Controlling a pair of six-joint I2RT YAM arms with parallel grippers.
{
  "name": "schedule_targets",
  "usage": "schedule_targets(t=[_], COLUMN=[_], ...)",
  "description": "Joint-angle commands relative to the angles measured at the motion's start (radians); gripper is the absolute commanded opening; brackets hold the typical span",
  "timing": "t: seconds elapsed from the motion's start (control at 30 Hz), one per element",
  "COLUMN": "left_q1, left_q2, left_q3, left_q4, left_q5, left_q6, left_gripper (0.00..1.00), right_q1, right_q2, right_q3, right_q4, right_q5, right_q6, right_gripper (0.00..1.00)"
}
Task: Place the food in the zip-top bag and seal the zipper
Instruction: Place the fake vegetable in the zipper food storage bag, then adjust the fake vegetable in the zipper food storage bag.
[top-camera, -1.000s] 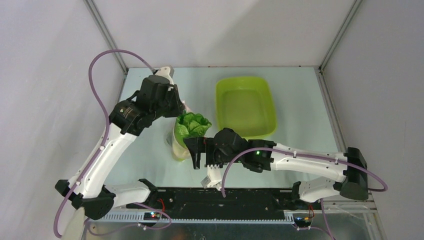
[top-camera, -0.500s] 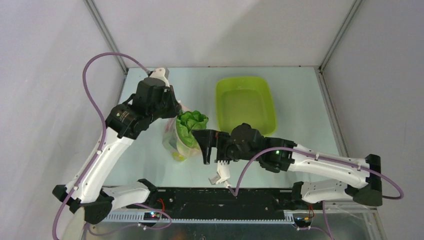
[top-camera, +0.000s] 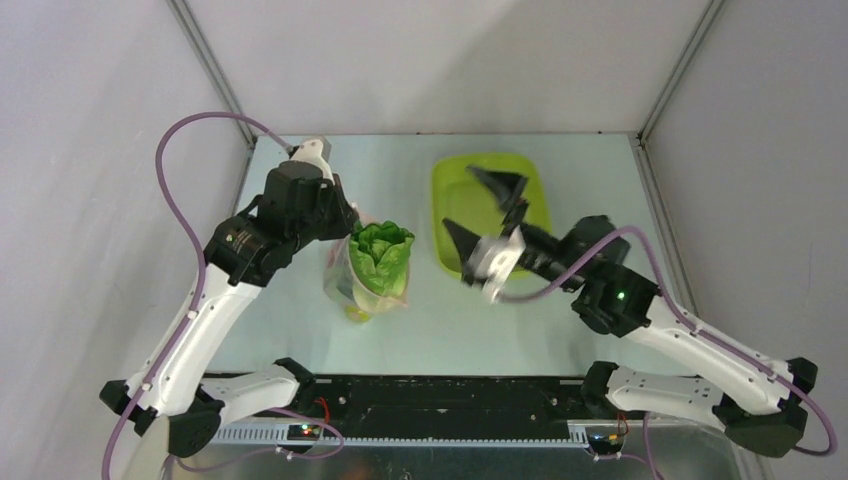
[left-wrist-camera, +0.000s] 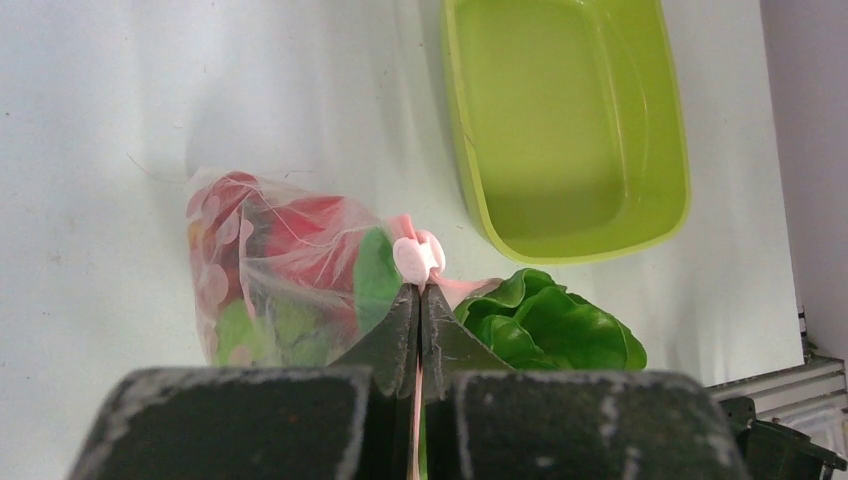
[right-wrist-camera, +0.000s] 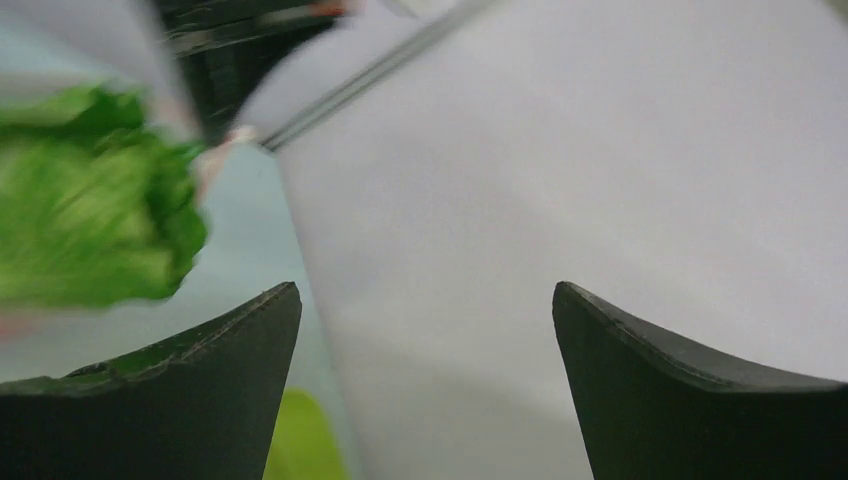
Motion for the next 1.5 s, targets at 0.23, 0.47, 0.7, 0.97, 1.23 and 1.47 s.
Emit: schedule_targets(t=[0.23, 0.47, 0.7, 0.97, 1.23, 1.47], left_q1=[0.007, 0.006, 0.006, 0.007, 0.008, 0.008], left_q2=[-0.048, -0.065, -0.069, -0.087, -0.082, -0.085], left_q3=[-0.014, -0.028, -0.049, -0.076, -0.078, -0.080], left_q4=[0.086, 0.094, 0.107, 0.127, 0.131, 0.136], left_q5=[0.032, 0.038, 0.048, 0.067, 0.091, 0.096], left_q6=[0.014, 0.013, 0.021, 0.030, 0.030, 0.025], left_gripper=[0.00, 0.00, 0.00, 0.00, 0.00, 0.00], right_q1=[-0.347, -0.304, -0.140, -0.022, 0.004, 0.019], right_q2=[-0.087, 0.000, 0.158, 0.260, 0.290, 0.304], right_q3=[0.012, 0.014, 0.061, 0.130, 0.131, 0.131], right_q4=[-0.027, -0.306, -0.362, -0.343, -0.409, -0.417], right_q5=[0.179, 0.075, 0.211, 0.273, 0.410, 0.443], right_q6=[1.597, 1.883, 1.893, 1.842, 1.922, 1.944], right_gripper=[0.98, 0.89, 0.87, 0.80, 0.72, 0.69])
